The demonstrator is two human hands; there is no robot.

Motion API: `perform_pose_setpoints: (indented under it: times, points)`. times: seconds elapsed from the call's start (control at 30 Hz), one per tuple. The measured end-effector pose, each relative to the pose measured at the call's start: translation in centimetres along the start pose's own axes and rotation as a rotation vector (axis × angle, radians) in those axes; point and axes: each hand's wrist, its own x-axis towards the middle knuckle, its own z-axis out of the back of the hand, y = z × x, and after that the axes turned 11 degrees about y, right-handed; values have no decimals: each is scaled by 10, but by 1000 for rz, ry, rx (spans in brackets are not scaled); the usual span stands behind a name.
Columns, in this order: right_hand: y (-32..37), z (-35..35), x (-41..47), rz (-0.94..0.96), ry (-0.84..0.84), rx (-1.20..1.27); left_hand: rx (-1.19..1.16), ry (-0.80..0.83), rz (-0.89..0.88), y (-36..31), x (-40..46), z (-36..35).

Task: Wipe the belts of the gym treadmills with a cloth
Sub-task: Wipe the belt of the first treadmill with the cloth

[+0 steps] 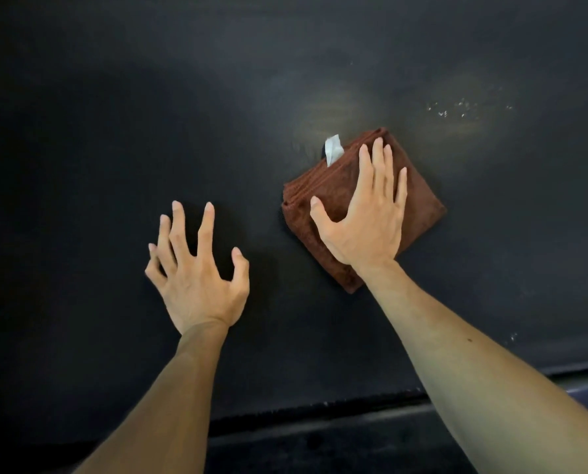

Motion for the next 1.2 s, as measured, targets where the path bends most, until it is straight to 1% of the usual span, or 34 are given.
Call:
perform_pose_setpoints:
  times: [0.23, 0.43, 1.2]
  points:
    - [0, 0, 0, -12, -21, 10, 0, 24, -9, 0, 0, 1]
    - [0, -1, 0, -1, -38, 25, 3, 14, -14, 2, 0, -1]
    - [-7, -7, 2, 15, 36, -65, 36, 2, 16, 0, 3, -1]
